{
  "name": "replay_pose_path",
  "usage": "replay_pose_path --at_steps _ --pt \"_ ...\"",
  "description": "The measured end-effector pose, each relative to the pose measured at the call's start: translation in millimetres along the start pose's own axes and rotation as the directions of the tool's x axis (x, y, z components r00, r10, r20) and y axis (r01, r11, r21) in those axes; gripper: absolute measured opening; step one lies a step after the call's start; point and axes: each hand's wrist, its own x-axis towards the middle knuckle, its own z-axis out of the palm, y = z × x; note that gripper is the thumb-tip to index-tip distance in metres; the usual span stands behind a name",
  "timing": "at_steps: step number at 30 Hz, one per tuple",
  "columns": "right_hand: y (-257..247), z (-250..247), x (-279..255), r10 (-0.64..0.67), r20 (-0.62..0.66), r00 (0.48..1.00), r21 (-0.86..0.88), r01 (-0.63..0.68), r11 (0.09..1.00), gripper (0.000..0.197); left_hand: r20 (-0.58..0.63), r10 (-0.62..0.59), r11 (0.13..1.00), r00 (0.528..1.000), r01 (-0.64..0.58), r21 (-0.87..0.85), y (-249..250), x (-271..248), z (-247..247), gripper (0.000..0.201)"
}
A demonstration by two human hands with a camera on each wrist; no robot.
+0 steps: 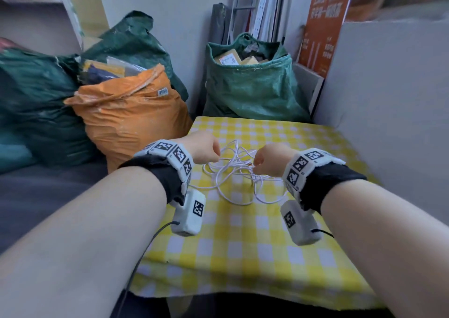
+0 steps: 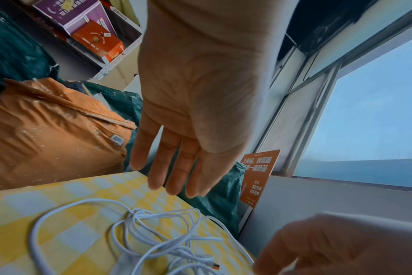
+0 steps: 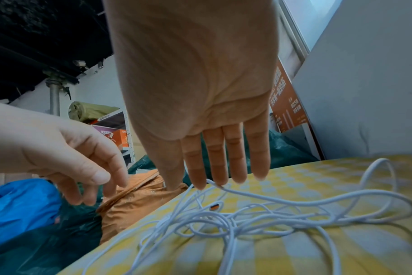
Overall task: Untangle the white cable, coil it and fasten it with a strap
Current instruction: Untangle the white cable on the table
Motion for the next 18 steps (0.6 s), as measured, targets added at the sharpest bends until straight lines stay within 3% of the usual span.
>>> replay_pose_path --at_steps 7,13,15,18 --pt "3 15 5 0.073 0.045 0.996 -0.023 -0.072 0.997 0.041 0.055 -0.055 0.998 0.997 0.056 -0.008 -9 -3 18 0.028" --pt "12 41 22 0.029 0.159 0.987 0.134 -0.051 0.99 0.067 0.15 -0.093 0.994 0.984 0.1 -0.039 -14 15 43 0.056" --pt "17 48 30 0.042 0.154 0.987 0.131 -0.062 0.989 0.065 0.193 -0.053 0.997 0.98 0.062 -0.04 -12 19 49 0.065" --pt "22 54 35 0.051 0.132 0.99 0.116 -0.066 0.991 0.046 0.24 -0.026 0.999 0.97 0.031 -0.019 -5 25 55 0.072"
